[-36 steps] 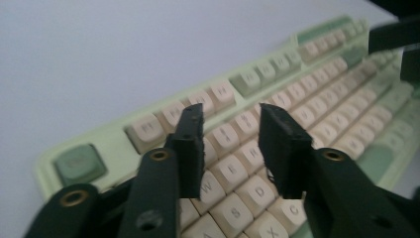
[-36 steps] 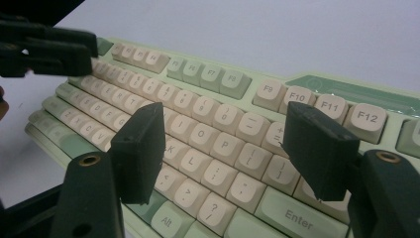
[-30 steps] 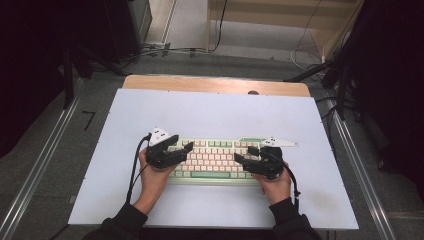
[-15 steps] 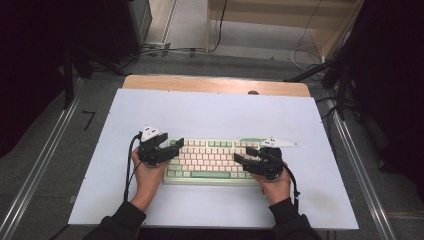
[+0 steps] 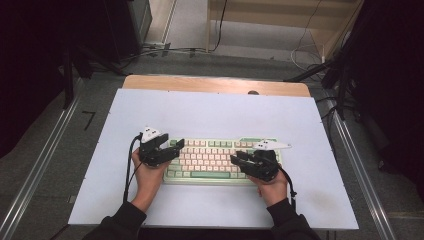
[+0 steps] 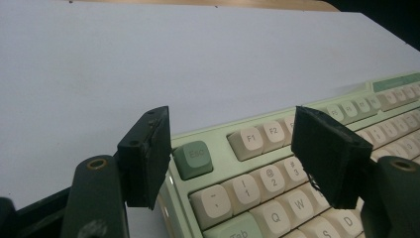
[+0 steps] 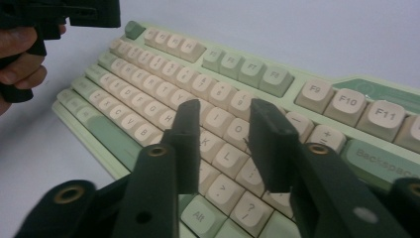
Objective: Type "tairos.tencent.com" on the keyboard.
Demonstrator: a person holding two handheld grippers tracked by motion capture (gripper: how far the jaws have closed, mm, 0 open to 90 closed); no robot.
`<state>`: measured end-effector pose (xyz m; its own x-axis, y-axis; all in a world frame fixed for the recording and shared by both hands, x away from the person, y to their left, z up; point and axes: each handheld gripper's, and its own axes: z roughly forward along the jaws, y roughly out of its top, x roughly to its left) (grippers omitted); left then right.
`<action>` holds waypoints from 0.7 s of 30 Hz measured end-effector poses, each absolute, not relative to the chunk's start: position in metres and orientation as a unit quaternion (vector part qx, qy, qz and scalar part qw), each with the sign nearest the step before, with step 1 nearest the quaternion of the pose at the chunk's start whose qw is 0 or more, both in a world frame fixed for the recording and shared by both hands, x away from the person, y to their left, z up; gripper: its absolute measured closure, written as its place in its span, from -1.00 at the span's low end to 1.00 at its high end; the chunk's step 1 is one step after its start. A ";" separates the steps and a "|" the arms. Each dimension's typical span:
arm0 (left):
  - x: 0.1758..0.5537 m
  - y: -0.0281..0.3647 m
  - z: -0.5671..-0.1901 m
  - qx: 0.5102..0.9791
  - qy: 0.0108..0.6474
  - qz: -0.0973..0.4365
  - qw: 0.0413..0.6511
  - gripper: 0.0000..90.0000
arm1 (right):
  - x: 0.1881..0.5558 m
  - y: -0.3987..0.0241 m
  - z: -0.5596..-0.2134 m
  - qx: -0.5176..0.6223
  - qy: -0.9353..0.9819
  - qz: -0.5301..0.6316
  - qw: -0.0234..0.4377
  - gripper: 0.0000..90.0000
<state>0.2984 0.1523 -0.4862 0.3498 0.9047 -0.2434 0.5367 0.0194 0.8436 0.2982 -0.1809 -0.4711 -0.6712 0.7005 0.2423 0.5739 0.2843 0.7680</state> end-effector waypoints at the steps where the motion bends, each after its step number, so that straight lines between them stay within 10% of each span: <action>1: 0.298 0.152 -0.486 0.672 0.535 0.195 0.473 -0.27 | 0.298 -0.180 -0.471 0.396 0.800 0.446 0.071 0.51; 7: 0.297 0.152 -0.486 0.672 0.534 0.194 0.475 -0.26 | 0.295 -0.165 -0.476 0.374 0.814 0.442 0.055 0.93; 21: 0.297 0.152 -0.486 0.671 0.533 0.189 0.479 -0.24 | 0.292 -0.135 -0.483 0.335 0.841 0.421 0.048 0.94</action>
<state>0.2969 0.1516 -0.4865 0.3610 0.8965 -0.2567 0.5341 0.0269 0.8450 0.2916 -0.1352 -0.4834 -0.7706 0.6045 0.2019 0.5239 0.4203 0.7409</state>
